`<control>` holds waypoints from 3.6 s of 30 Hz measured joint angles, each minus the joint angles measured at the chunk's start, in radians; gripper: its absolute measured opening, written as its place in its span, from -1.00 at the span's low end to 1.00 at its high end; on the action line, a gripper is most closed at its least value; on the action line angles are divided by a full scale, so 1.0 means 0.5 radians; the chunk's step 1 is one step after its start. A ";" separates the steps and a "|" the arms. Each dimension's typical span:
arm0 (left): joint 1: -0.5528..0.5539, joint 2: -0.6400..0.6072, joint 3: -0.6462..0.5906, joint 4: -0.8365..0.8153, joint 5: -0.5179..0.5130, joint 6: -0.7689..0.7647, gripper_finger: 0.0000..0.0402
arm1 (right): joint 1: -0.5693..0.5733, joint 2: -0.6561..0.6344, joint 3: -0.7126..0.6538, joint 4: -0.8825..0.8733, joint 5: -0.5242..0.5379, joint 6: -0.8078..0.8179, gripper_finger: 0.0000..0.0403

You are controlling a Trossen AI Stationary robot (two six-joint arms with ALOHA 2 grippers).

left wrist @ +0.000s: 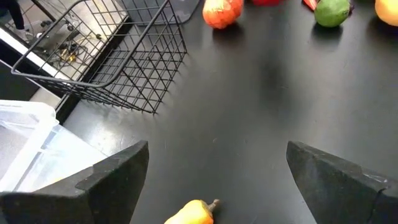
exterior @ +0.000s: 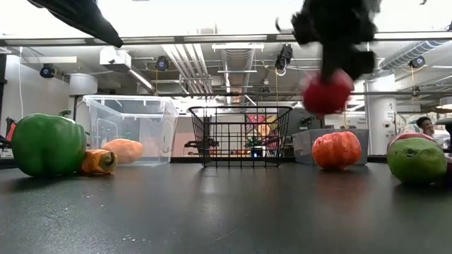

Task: Sort produce into baskets
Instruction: Put the left tomato into the wire basket, then put the lime into the wire basket

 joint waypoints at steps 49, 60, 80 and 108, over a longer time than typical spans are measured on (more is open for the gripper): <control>-0.002 -0.072 0.144 -0.322 0.034 -0.216 0.80 | -1.444 1.540 1.847 -0.385 -0.177 -1.491 0.57; -0.002 -0.072 0.143 -0.323 -0.018 -0.215 0.80 | -1.444 1.539 1.847 -0.387 -0.177 -1.477 0.78; -0.002 -0.069 0.138 -0.279 -0.017 -0.260 0.80 | -1.204 0.971 1.733 -0.390 -0.068 -1.459 0.78; -0.003 -0.069 0.138 -0.025 0.279 -0.239 0.80 | -0.032 -0.398 0.180 0.139 0.613 -0.615 0.78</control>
